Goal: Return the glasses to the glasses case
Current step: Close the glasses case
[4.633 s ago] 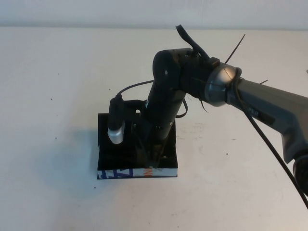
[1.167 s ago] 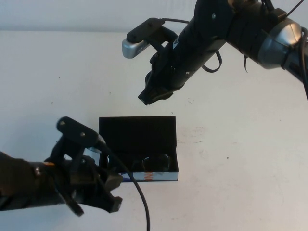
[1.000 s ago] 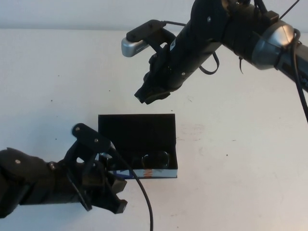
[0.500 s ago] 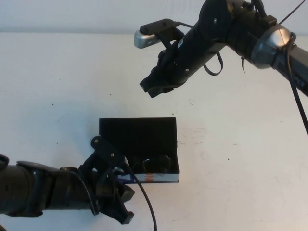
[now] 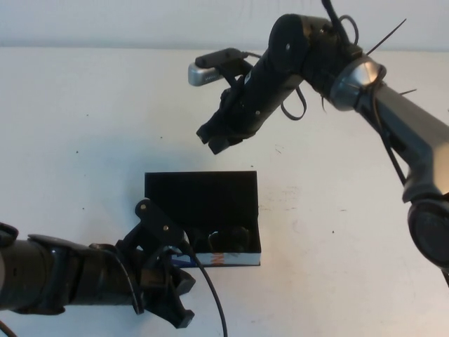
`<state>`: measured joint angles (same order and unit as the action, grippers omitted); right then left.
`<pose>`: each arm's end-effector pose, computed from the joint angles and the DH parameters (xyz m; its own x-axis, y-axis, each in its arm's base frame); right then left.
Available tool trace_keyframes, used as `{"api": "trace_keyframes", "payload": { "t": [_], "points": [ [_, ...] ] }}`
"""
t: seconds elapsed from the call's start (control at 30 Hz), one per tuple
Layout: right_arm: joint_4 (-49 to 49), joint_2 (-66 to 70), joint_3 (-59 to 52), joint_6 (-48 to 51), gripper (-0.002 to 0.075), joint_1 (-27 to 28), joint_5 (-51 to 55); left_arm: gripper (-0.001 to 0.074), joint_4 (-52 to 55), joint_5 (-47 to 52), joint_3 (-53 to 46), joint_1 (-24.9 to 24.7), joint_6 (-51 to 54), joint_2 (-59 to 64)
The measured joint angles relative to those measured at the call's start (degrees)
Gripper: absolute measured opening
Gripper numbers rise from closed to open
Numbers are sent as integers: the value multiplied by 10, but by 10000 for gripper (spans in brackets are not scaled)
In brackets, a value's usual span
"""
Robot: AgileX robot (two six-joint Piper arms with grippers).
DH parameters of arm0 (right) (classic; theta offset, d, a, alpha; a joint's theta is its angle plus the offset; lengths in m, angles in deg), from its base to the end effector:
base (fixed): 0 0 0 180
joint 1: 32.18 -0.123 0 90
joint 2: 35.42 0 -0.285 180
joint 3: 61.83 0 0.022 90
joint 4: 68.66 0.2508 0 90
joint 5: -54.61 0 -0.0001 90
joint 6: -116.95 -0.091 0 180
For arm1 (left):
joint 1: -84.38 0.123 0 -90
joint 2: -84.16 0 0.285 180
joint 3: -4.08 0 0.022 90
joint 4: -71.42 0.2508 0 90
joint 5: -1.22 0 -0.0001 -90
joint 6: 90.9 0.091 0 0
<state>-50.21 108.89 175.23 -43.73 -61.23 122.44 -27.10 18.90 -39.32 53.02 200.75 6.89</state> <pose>0.4407 0.2753 0.2450 -0.6469 -0.5894 -0.4839 -0.7290 0.6643 0.1653 0.2185 -0.1653 0.1353 -0.5261 0.5665 -0.6343 0.7842 0.6117 -0.1042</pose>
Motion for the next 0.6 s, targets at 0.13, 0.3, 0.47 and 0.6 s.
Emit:
{"api": "trace_keyframes", "payload": {
  "t": [0.13,0.3,0.47,0.6],
  "points": [
    [0,22,7,-3,-11,1,17,-1,-1,-1,0,0,1,0],
    [-1,35,8,-3,-11,1,27,-1,-2,-3,0,-1,1,0],
    [3,36,8,-3,-11,1,27,-1,-2,-8,0,-1,2,0],
    [13,36,8,-3,-11,1,27,-1,-4,-12,1,-1,2,0]
  ]
}}
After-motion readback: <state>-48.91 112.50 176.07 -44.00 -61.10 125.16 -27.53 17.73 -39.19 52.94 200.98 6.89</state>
